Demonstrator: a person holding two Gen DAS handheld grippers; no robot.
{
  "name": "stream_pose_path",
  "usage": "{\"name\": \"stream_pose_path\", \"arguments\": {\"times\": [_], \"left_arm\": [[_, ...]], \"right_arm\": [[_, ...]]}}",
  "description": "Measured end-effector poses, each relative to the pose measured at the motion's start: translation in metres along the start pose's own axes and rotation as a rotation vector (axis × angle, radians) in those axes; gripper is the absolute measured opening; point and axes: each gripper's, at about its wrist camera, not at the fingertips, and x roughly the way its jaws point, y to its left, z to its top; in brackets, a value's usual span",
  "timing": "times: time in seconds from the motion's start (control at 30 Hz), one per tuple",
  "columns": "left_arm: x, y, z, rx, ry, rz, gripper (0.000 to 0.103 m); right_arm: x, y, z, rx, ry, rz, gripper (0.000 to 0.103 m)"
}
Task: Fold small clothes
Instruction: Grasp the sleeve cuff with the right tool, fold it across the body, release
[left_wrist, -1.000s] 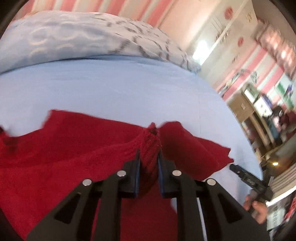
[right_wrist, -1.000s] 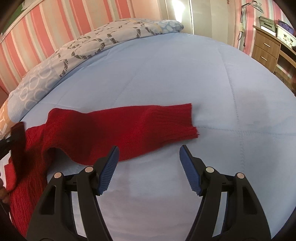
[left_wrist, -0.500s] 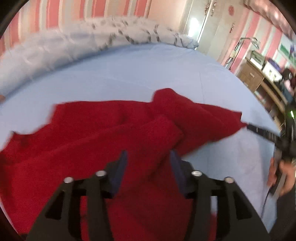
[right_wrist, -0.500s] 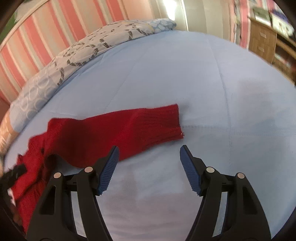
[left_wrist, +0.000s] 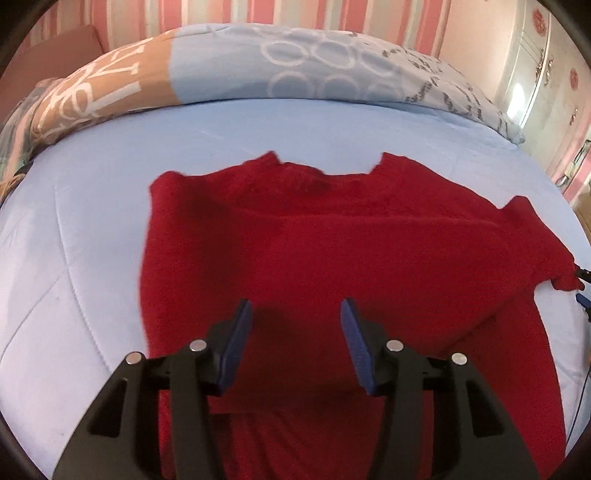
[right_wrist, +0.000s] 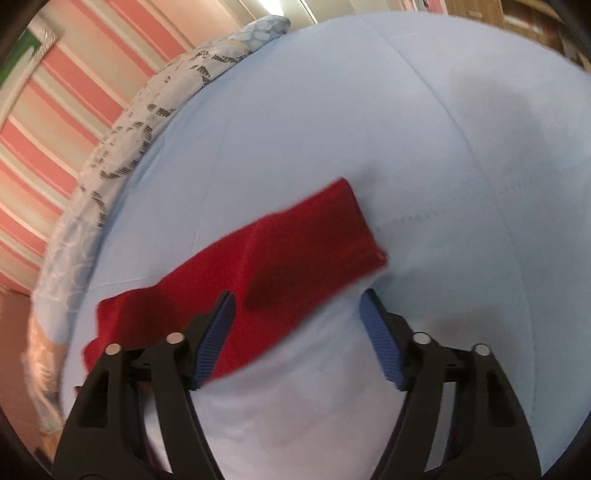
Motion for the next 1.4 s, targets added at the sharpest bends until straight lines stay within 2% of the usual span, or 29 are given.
{"name": "stream_pose_path", "arguments": {"times": [0.07,0.17,0.27,0.33,0.43,0.5,0.57,0.67,0.77,0.87,0.97,1.03,1.2,1.3,1.33,1.4], "left_arm": [[0.001,0.004,-0.003,-0.001,0.003,-0.021,0.050],[0.001,0.006,-0.009,0.009,0.010,-0.035,0.050],[0.001,0.006,-0.012,0.009,0.014,-0.039,0.050],[0.002,0.008,-0.011,-0.004,0.016,-0.044,0.050],[0.004,0.008,-0.007,-0.002,0.019,-0.044,0.050],[0.006,0.008,-0.007,0.001,0.020,-0.044,0.050],[0.006,0.010,-0.007,-0.010,0.018,-0.049,0.050],[0.009,0.011,-0.007,-0.022,0.014,-0.052,0.050],[0.010,0.011,-0.006,-0.024,0.015,-0.055,0.050],[0.009,0.016,-0.005,-0.039,0.020,-0.087,0.050],[0.001,0.025,-0.003,-0.064,0.018,-0.119,0.050],[-0.008,0.031,-0.003,-0.060,0.008,-0.118,0.050],[-0.031,0.054,-0.005,-0.074,-0.010,-0.120,0.050],[-0.038,0.069,-0.009,-0.116,-0.009,-0.129,0.050],[-0.039,0.072,-0.010,-0.128,-0.005,-0.135,0.050],[-0.038,0.073,-0.012,-0.142,0.003,-0.153,0.050]], "right_arm": [[0.008,0.010,0.002,-0.050,0.002,-0.049,0.024],[0.012,0.021,0.000,-0.109,-0.007,-0.096,0.009],[0.002,0.043,-0.008,-0.228,-0.070,-0.155,0.008],[-0.017,0.059,-0.015,-0.298,-0.120,-0.148,0.008],[-0.067,0.097,-0.032,-0.401,-0.177,-0.056,0.008],[-0.092,0.127,-0.046,-0.485,-0.184,0.003,0.008],[-0.107,0.170,-0.069,-0.586,-0.149,0.081,0.008],[-0.099,0.224,-0.105,-0.679,-0.064,0.173,0.008],[-0.070,0.269,-0.139,-0.692,0.054,0.251,0.008],[-0.035,0.302,-0.177,-0.649,0.213,0.357,0.008],[-0.006,0.320,-0.208,-0.627,0.309,0.398,0.008],[0.006,0.326,-0.229,-0.645,0.343,0.376,0.008],[-0.021,0.344,-0.248,-0.699,0.291,0.465,0.008],[-0.003,0.364,-0.275,-0.734,0.361,0.462,0.009],[0.009,0.367,-0.283,-0.746,0.410,0.443,0.014],[0.013,0.364,-0.288,-0.743,0.428,0.441,0.023]]}}
